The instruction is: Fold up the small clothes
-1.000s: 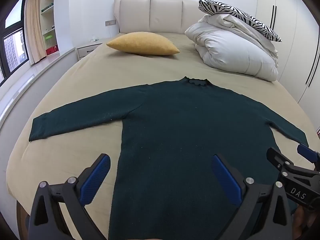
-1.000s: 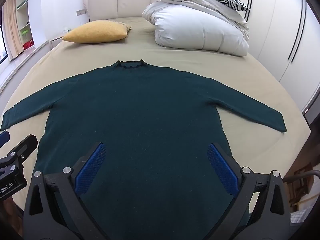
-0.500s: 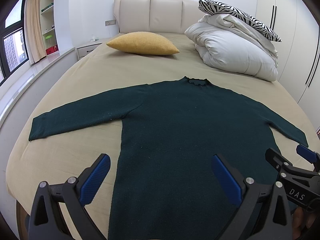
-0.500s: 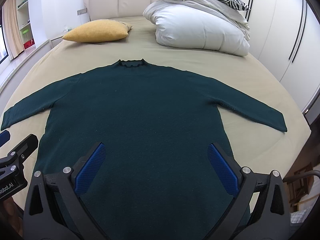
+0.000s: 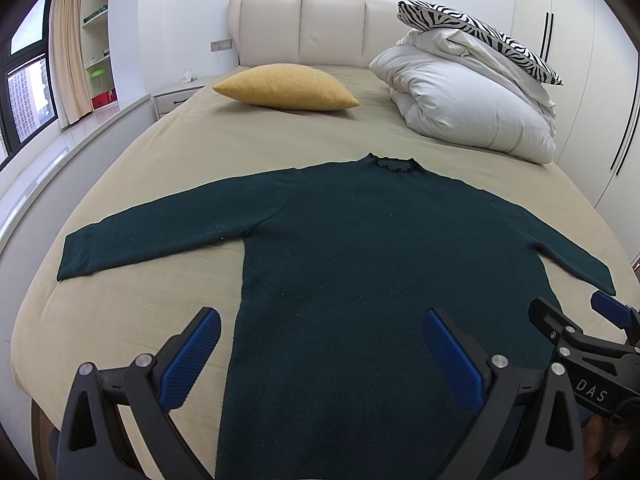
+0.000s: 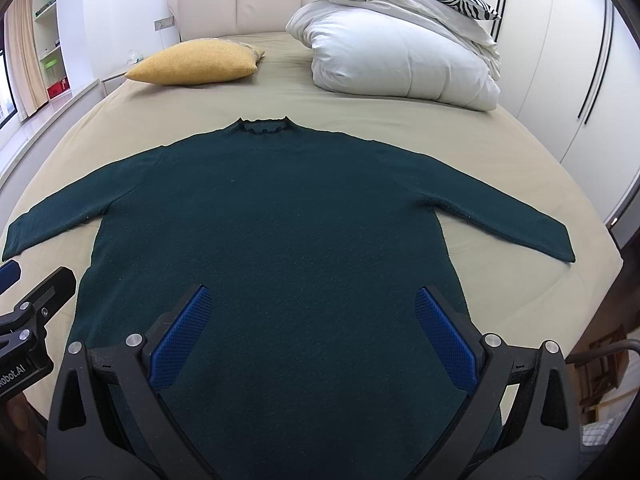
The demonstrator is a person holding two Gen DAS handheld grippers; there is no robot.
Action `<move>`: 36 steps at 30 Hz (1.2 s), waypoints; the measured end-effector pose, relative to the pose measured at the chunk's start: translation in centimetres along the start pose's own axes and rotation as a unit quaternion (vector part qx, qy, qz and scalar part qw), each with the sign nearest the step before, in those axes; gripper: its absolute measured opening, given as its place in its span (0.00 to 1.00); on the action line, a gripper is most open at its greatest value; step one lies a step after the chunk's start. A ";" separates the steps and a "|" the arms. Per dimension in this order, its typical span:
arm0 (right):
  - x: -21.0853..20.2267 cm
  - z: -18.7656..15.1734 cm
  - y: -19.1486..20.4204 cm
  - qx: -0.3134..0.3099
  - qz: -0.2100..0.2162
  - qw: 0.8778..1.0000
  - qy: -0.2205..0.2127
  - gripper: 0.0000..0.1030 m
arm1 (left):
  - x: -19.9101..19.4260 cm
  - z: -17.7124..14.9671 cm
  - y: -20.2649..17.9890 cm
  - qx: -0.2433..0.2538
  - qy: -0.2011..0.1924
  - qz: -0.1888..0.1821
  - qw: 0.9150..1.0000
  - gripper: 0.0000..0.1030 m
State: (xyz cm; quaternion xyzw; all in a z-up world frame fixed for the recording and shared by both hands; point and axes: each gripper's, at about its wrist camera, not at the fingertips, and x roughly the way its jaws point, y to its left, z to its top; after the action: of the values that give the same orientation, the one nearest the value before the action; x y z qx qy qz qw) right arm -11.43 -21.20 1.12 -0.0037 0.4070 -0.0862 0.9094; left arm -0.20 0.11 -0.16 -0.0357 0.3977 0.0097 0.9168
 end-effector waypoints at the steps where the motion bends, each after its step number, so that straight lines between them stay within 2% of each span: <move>1: 0.0 0.0 0.1 0.000 0.000 1.000 0.000 1.00 | 0.0 0.0 0.0 0.000 0.000 0.000 1.000 1.00; 36: 0.6 -0.4 0.1 -0.001 0.007 1.000 0.009 1.00 | 0.0 0.2 0.0 -0.003 0.002 -0.001 1.000 1.00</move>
State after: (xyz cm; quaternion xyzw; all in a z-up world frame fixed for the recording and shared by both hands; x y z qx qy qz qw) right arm -11.31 -21.16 0.44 -0.0011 0.4155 -0.0789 0.9062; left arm -0.03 0.16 -0.04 -0.0387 0.3997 0.0094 0.9158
